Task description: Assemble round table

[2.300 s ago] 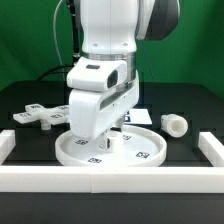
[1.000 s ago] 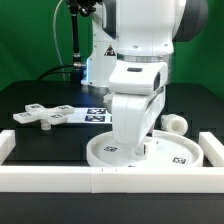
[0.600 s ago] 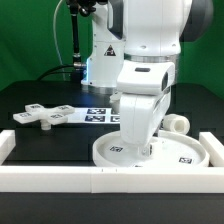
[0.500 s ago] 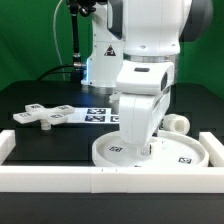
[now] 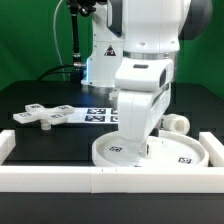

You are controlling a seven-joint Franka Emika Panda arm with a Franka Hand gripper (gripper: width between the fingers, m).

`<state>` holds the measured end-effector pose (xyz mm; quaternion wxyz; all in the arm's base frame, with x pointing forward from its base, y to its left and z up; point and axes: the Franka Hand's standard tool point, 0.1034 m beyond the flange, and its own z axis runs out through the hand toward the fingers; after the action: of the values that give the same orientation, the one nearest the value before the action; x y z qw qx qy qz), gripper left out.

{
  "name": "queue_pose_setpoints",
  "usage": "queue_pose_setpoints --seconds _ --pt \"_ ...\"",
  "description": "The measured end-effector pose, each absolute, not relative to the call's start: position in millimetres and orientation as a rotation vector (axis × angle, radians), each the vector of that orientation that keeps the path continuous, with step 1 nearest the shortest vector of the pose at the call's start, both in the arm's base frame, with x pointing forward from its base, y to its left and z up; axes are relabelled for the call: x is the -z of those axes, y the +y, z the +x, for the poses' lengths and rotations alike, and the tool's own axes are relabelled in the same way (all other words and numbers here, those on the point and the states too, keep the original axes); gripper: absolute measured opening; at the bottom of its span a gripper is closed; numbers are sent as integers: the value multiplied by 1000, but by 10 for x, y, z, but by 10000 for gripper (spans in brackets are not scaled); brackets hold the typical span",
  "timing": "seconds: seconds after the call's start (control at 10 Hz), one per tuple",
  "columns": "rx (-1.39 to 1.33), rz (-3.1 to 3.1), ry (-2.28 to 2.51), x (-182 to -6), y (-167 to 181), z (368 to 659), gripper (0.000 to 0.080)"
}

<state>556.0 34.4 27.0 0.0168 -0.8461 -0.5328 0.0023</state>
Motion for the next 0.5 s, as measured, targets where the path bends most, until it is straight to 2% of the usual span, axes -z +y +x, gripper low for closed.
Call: queue_pose_setpoints --seconds 0.3,0.5 --pt "24 -2752 -1487 -540 364 5347 649" --pt "53 -2853 -1304 -643 489 5140 649"
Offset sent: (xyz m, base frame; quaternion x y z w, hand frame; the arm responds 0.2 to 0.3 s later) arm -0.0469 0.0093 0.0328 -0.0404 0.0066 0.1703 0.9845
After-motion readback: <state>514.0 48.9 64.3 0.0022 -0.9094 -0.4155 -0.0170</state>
